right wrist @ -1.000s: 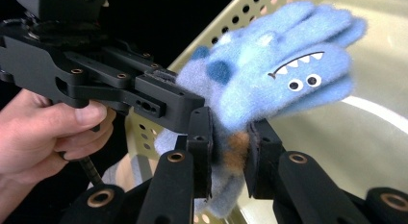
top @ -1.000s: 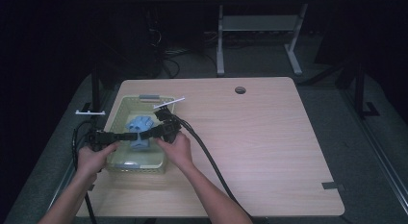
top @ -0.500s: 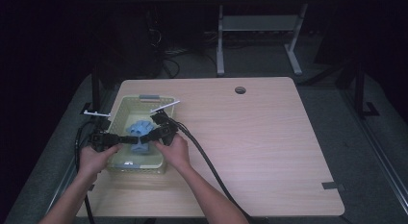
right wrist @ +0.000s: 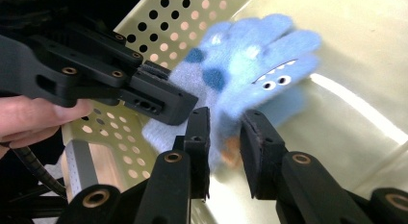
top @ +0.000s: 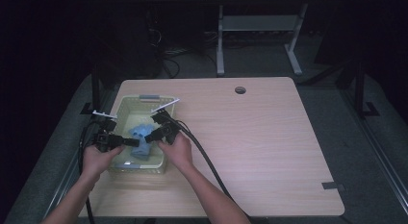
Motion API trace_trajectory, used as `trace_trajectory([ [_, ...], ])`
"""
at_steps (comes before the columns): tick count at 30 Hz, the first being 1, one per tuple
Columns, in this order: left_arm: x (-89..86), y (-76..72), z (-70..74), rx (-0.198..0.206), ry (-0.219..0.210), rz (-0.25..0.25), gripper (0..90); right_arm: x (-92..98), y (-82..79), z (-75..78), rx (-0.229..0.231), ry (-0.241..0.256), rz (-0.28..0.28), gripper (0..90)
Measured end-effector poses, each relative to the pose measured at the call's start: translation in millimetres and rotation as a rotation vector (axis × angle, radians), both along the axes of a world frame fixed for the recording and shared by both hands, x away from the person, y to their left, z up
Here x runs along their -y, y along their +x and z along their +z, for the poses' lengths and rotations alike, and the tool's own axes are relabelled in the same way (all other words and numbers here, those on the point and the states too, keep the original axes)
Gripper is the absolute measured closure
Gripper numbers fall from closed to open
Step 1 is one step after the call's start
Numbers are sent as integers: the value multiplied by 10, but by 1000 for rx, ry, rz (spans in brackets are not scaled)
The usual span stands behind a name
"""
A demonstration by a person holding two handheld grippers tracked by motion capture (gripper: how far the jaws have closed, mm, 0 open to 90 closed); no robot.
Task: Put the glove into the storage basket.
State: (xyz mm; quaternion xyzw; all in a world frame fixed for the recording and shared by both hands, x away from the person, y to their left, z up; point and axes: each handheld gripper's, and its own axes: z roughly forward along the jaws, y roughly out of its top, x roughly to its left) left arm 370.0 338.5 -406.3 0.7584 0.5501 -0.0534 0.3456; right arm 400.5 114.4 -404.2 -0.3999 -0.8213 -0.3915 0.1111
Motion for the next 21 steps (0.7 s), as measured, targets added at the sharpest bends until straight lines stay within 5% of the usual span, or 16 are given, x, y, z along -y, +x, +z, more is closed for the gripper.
trace_trajectory([
  [5, 51, 36, -13, -27, 92, -8, 814, 26, -1, 38, 6, 13, 3, 735],
  [13, 49, 72, -35, -62, 141, 8, 688, 78, -18, 99, 11, 29, 15, 713],
  [15, -10, 74, 0, -48, 130, 48, 665, 105, -31, 120, 15, 31, 16, 710],
  [21, -80, 72, 154, 4, 139, 59, 699, 163, -57, 183, 27, 52, 13, 706],
])
